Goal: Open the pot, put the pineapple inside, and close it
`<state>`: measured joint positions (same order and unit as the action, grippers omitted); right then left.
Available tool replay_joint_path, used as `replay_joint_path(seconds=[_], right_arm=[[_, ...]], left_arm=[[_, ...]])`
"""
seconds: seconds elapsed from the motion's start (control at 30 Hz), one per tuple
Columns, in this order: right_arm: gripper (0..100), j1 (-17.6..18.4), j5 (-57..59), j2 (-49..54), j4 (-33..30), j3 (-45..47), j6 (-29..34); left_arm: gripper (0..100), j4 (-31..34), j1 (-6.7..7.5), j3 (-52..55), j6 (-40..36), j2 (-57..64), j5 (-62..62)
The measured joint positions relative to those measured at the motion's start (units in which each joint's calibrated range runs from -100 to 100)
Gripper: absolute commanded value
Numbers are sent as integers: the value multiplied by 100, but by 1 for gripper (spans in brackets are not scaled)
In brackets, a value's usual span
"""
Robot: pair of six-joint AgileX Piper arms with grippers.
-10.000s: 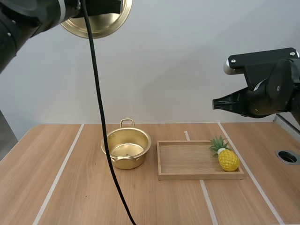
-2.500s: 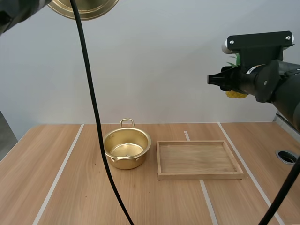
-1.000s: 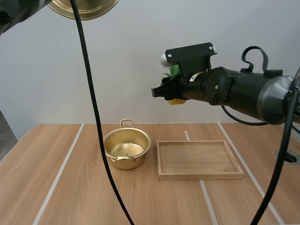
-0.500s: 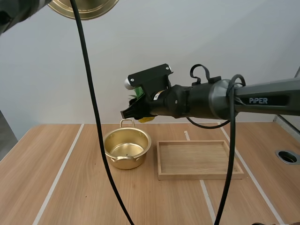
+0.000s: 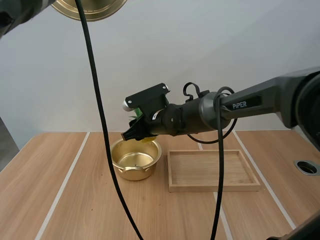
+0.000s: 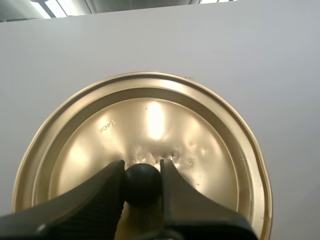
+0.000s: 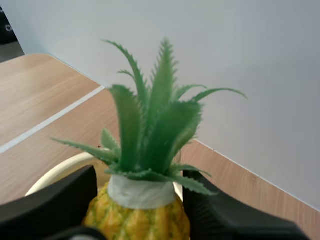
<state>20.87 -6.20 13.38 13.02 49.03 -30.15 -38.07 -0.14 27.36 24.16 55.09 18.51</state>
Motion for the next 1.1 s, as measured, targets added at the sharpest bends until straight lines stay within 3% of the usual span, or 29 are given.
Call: replay_joint_path(seconds=[0.47, 1.1], right_arm=[[0, 259, -535, -648, -47, 0, 0], [0, 259, -1125, -1557, -443, 0, 0]], left_arm=[[0, 0, 0, 0, 0, 0, 0], [0, 0, 0, 0, 0, 0, 0]])
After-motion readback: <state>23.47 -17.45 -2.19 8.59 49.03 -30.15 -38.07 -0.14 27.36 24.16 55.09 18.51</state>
